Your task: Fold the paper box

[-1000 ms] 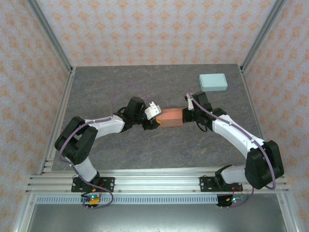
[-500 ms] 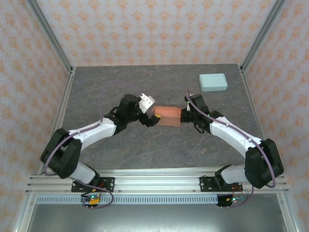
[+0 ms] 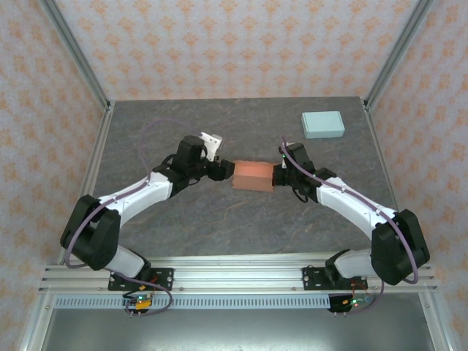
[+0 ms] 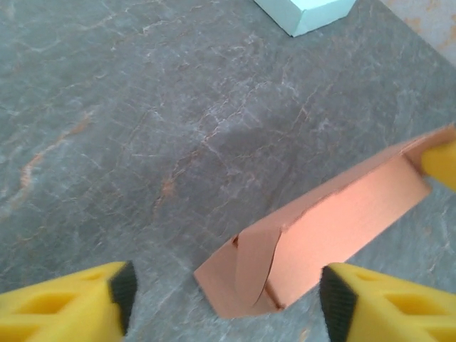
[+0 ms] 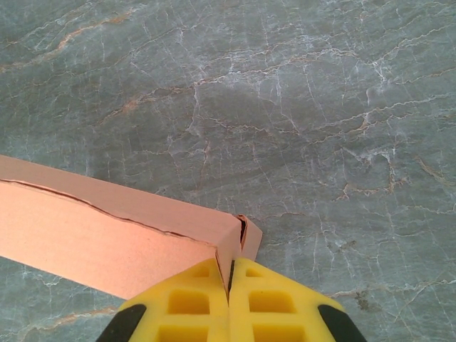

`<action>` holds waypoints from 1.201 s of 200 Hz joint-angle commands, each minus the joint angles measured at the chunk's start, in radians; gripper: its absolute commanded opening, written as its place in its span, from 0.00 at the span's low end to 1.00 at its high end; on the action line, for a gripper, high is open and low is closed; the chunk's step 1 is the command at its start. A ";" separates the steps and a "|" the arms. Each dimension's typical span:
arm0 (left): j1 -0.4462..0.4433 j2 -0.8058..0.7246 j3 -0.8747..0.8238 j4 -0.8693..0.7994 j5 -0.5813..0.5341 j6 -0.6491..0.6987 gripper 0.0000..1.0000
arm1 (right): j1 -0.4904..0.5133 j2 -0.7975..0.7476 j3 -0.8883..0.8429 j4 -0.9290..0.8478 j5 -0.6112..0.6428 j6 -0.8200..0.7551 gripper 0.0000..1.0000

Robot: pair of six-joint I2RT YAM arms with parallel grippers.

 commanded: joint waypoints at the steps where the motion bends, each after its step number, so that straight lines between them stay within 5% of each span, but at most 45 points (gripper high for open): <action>1: -0.008 0.037 0.081 -0.129 0.049 0.070 0.56 | 0.008 -0.007 0.011 -0.035 0.025 0.020 0.00; 30: -0.033 0.068 0.131 -0.180 0.043 0.112 0.41 | 0.009 -0.010 0.006 -0.036 0.027 0.026 0.00; 58: -0.049 0.105 0.171 -0.231 0.067 0.160 0.39 | 0.009 -0.008 0.004 -0.035 0.026 0.033 0.00; 105: -0.049 0.131 0.176 -0.229 0.051 0.154 0.18 | 0.009 -0.011 0.007 -0.040 0.021 0.037 0.00; 159: -0.050 0.150 0.218 -0.246 0.067 0.110 0.05 | 0.012 -0.009 0.025 -0.050 0.020 0.086 0.00; 240: -0.112 0.168 0.210 -0.196 -0.005 -0.118 0.00 | 0.123 0.074 0.126 -0.092 0.190 0.199 0.00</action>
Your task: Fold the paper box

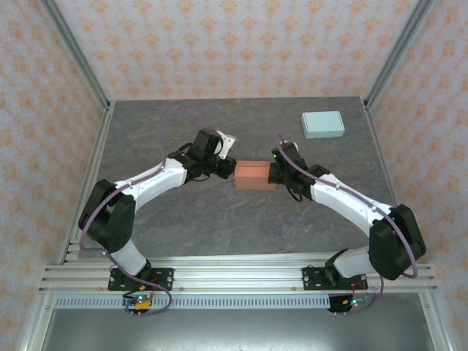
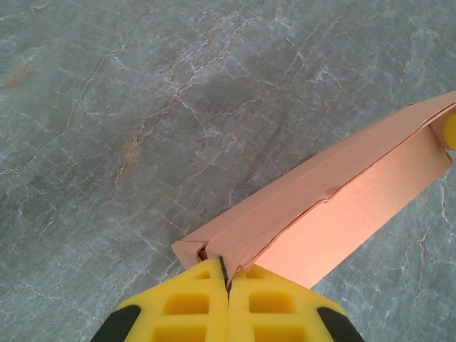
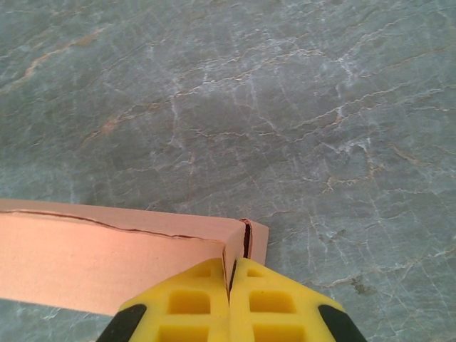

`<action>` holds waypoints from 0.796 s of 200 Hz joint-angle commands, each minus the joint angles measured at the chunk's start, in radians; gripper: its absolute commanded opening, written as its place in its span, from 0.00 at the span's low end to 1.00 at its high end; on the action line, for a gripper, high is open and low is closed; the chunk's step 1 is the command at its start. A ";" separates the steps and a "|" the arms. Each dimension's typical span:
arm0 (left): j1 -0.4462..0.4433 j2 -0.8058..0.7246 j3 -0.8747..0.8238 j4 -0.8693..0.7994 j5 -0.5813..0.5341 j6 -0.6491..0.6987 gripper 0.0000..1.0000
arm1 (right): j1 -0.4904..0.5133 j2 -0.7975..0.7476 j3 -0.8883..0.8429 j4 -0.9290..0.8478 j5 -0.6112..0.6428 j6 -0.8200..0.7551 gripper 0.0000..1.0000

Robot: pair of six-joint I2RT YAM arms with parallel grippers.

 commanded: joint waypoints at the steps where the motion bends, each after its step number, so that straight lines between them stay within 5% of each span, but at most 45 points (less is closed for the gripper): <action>1: -0.052 0.020 0.014 0.038 -0.001 -0.085 0.00 | 0.043 0.024 0.045 -0.009 0.025 0.044 0.00; 77: -0.095 0.026 -0.037 0.045 -0.095 -0.126 0.01 | 0.044 -0.006 -0.008 -0.012 0.042 0.067 0.00; 159: -0.139 0.018 -0.084 -0.004 -0.221 -0.085 0.01 | -0.021 -0.058 -0.091 0.046 -0.071 0.045 0.00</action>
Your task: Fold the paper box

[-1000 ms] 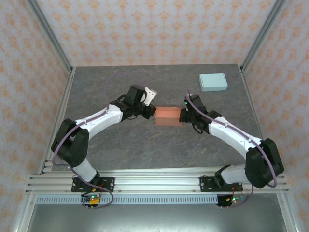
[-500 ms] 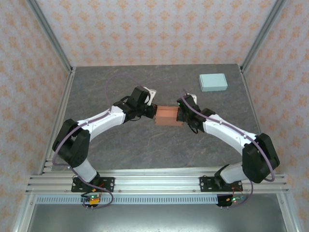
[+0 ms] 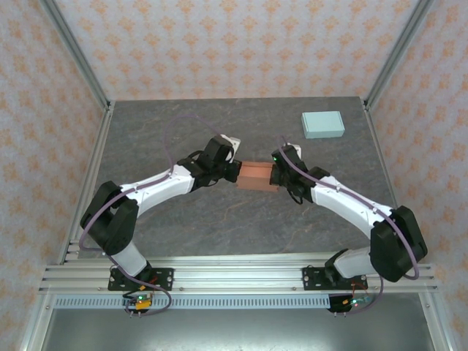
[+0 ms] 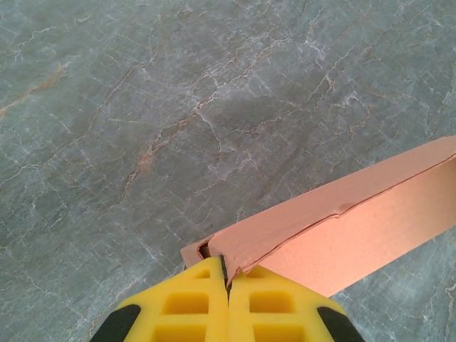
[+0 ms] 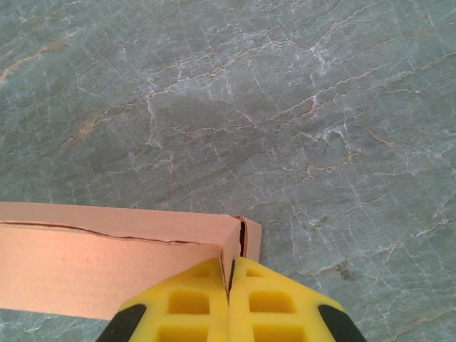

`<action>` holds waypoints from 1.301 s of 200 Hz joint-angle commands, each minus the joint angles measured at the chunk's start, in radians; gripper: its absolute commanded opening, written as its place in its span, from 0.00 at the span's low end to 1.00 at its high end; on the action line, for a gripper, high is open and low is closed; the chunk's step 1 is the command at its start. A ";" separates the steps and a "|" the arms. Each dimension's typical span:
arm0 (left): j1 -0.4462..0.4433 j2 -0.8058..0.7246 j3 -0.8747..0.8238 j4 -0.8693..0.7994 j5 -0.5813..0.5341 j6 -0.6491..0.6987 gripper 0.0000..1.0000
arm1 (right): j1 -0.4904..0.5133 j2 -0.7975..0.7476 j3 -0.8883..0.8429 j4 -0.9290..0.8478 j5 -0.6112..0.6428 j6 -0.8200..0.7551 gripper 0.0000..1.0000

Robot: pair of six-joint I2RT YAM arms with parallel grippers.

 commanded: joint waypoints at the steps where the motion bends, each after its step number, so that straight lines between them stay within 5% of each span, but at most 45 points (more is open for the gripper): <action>1: -0.034 0.018 -0.053 -0.071 -0.001 0.023 0.01 | -0.016 -0.030 -0.049 0.041 -0.093 -0.010 0.01; 91: -0.052 0.046 -0.045 -0.099 -0.075 0.034 0.01 | -0.044 -0.065 -0.042 0.043 -0.117 0.012 0.30; 165: -0.069 0.069 -0.029 -0.126 -0.113 0.047 0.01 | -0.058 -0.083 -0.015 -0.009 -0.111 0.029 0.33; 226: -0.069 0.076 -0.024 -0.134 -0.108 0.049 0.01 | -0.063 -0.049 -0.023 -0.016 -0.116 -0.011 0.08; 260: -0.069 0.065 0.012 -0.152 -0.014 0.060 0.04 | -0.063 -0.032 -0.033 -0.016 -0.142 -0.048 0.00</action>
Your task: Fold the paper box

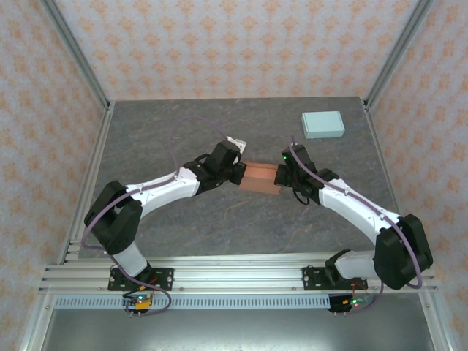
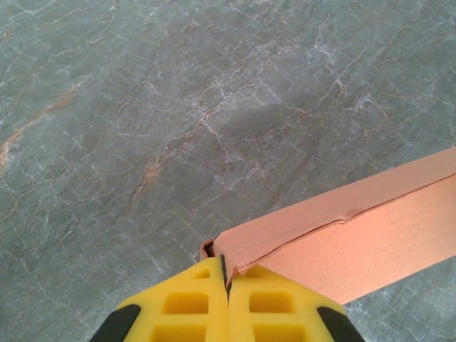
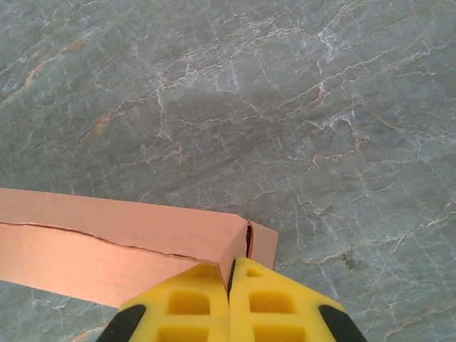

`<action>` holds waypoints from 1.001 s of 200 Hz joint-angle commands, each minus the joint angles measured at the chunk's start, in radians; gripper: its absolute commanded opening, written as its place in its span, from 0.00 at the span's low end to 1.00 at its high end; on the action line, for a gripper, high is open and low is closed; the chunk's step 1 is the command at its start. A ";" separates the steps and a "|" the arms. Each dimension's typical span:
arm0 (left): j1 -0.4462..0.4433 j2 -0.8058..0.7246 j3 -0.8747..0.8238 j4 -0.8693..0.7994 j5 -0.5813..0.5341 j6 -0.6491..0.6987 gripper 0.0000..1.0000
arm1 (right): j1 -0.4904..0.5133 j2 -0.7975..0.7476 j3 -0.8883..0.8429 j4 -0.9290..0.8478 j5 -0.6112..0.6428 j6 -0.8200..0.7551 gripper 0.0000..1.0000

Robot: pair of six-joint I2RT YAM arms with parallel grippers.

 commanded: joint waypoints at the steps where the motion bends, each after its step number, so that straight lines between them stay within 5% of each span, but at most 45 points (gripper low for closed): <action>1: -0.014 0.043 -0.001 -0.165 0.107 0.032 0.04 | 0.002 0.023 0.003 -0.020 -0.028 -0.032 0.00; 75: -0.015 0.082 0.125 -0.303 0.278 0.017 0.05 | 0.001 0.043 -0.024 0.015 -0.036 -0.021 0.00; 200: -0.058 0.227 0.354 -0.555 0.062 -0.100 0.07 | 0.005 0.012 -0.068 0.055 -0.026 0.012 0.00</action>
